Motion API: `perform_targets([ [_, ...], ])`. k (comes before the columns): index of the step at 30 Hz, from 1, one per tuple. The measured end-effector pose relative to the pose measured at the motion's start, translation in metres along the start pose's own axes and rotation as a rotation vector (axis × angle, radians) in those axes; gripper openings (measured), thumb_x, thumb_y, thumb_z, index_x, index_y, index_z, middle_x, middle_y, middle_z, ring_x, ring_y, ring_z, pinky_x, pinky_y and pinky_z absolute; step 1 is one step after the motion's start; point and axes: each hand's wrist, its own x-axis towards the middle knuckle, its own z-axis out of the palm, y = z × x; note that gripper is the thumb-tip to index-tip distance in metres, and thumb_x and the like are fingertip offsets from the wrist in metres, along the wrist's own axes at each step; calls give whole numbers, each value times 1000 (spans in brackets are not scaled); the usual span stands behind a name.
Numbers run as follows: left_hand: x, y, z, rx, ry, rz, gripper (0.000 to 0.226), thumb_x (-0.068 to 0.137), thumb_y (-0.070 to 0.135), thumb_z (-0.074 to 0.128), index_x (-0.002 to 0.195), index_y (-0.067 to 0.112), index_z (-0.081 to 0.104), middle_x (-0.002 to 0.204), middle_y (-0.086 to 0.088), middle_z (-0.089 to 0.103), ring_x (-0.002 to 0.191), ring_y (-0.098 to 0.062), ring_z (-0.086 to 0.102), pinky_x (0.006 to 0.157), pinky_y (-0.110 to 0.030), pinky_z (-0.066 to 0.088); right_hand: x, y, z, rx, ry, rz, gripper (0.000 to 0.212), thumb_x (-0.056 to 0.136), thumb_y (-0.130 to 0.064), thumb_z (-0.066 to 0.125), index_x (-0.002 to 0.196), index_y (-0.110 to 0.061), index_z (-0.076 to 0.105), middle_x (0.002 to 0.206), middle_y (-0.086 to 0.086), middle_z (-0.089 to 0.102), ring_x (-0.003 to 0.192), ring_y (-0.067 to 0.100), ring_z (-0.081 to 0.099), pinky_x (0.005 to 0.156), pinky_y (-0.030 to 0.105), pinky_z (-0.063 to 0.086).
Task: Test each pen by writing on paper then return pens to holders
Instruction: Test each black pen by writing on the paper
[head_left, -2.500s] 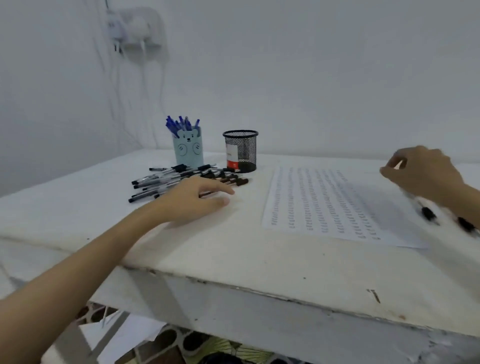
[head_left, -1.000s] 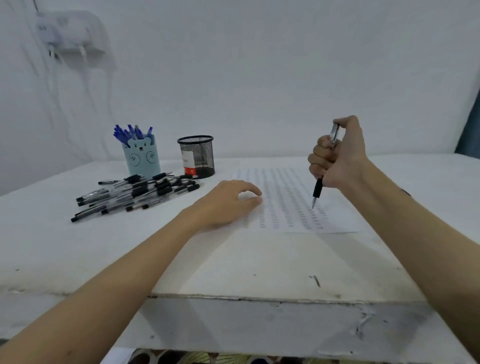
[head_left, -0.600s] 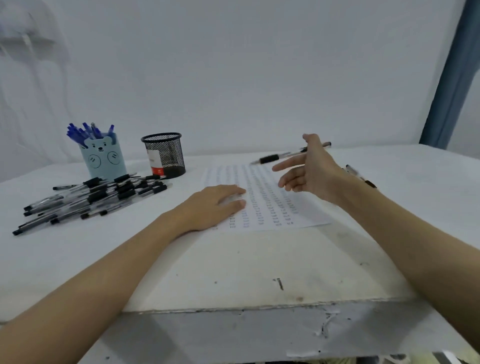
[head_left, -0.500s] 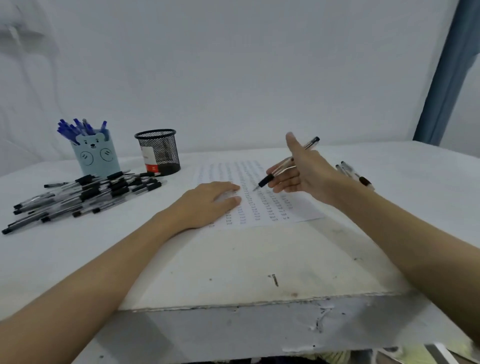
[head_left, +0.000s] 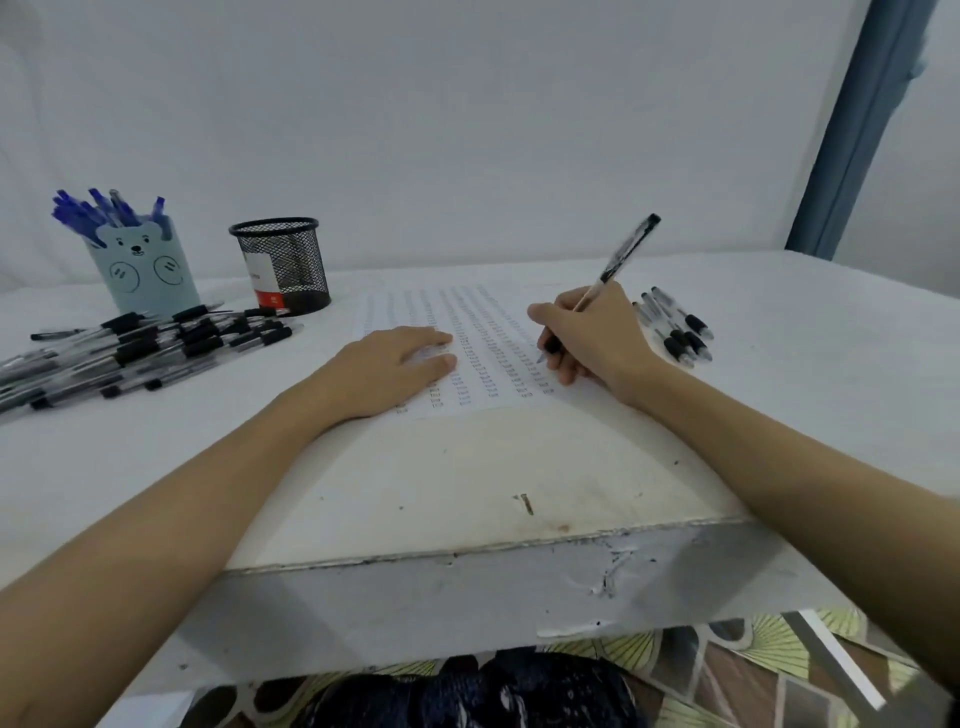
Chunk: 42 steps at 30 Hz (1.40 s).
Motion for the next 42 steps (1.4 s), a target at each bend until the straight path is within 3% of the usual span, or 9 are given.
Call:
perform_targets([
  [3, 0, 1, 0, 8, 9, 9, 46, 92, 52, 43, 136, 37, 45, 147, 13, 37, 136, -10, 31, 109, -28, 21, 1, 3, 1, -52, 72, -6, 40, 75, 0, 56, 45, -12, 33, 39, 5, 45, 27, 14, 43, 34, 17, 30],
  [7, 0, 0, 0, 1, 10, 3, 46, 92, 52, 43, 135, 37, 45, 147, 13, 38, 136, -10, 32, 109, -29, 22, 0, 2, 1, -126, 95, -18, 39, 70, 4, 48, 48, -16, 24, 52, 9, 35, 28, 14, 43, 33, 14, 24],
  [23, -1, 3, 0, 10, 3, -5, 46, 92, 54, 42, 136, 38, 44, 147, 13, 36, 137, -11, 30, 110, -30, 21, 3, 6, 3, -211, 86, -31, 38, 70, 2, 47, 48, -18, 24, 57, 10, 36, 24, 12, 37, 32, 14, 23],
  [31, -1, 3, 0, -9, 1, -20, 44, 92, 53, 42, 135, 40, 44, 147, 14, 36, 136, -10, 29, 101, -23, 20, 2, 6, 3, -211, 102, -47, 37, 69, 3, 46, 47, -17, 25, 58, 10, 37, 24, 12, 38, 32, 13, 23],
  [37, -1, 4, -1, -5, -3, -22, 45, 93, 52, 42, 135, 39, 43, 148, 13, 36, 137, -11, 28, 105, -25, 20, 3, 6, 3, -210, 112, -52, 36, 70, 4, 45, 48, -16, 25, 61, 11, 37, 23, 13, 36, 30, 14, 22],
  [42, -1, 3, 0, 1, -7, -19, 45, 92, 53, 42, 135, 40, 43, 148, 13, 36, 137, -11, 29, 107, -27, 20, 4, 7, 3, -223, 118, -66, 38, 70, 6, 45, 48, -17, 23, 51, 5, 26, 40, 22, 44, 30, 13, 21],
])
